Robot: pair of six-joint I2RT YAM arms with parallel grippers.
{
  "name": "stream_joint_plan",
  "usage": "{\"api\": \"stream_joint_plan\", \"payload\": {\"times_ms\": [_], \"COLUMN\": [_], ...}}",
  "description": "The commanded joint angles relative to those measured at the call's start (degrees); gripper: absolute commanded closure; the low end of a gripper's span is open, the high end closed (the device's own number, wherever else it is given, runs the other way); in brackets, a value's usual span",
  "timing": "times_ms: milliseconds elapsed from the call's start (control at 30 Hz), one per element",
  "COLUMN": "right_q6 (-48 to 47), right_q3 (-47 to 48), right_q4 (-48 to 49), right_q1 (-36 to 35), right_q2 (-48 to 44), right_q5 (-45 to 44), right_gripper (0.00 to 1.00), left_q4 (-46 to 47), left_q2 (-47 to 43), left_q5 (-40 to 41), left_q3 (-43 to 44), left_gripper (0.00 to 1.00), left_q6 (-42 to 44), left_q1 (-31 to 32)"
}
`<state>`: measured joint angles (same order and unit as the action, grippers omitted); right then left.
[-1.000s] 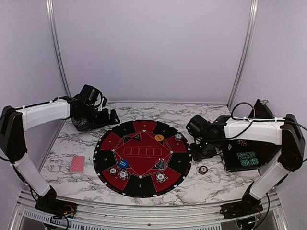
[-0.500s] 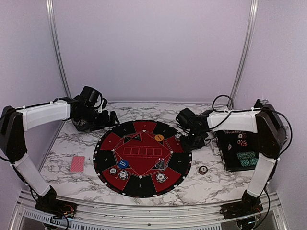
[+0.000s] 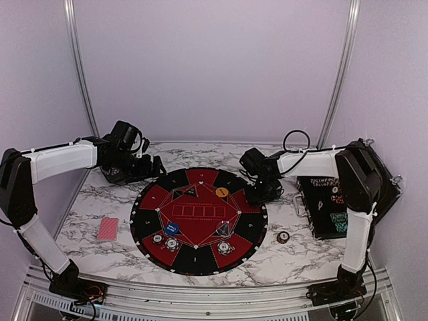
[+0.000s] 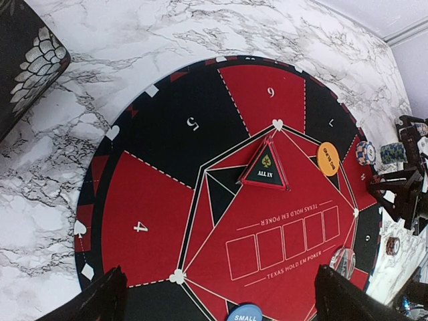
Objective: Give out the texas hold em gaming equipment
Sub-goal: Place the poker chips pile in the big blind area.
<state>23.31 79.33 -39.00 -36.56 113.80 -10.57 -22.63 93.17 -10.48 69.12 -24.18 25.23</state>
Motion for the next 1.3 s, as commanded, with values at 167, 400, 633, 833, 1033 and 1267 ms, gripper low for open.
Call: {"api": "stream_joint_plan", "payload": {"times_ms": [167,400,633,833,1033,1267], "right_q6": [-1.1,-1.4,-1.7,-1.9,-2.0,-2.0], "right_q3": [2.9,2.9,3.4,3.6,3.6,3.5], "right_q4": [1.7,2.2,2.3,2.2,1.6,1.3], "right_q1": [1.0,1.7,2.1,2.1,2.2,2.1], "right_q2": [2.3,3.3,4.2,4.6,4.1,3.8], "right_q5": [0.9,0.9,0.7,0.9,1.0,1.2], "right_gripper": [0.62,0.62,0.61,0.60,0.57,0.54], "left_q4": [-0.6,-0.4,-0.2,-0.3,-0.2,-0.1], "left_q2": [-1.9,-1.8,-1.7,-1.7,-1.7,-1.9], "left_q5": [-1.3,-1.7,-1.9,-1.8,-1.9,-1.9], "left_q3": [-1.0,-1.1,-1.2,-1.2,-1.2,-1.3], "left_gripper": [0.01,0.01,0.01,0.01,0.01,0.01], "left_q6": [0.5,0.4,0.3,0.3,0.3,0.2], "left_q1": [-0.4,-0.6,-0.7,-0.8,-0.8,-0.8]}}
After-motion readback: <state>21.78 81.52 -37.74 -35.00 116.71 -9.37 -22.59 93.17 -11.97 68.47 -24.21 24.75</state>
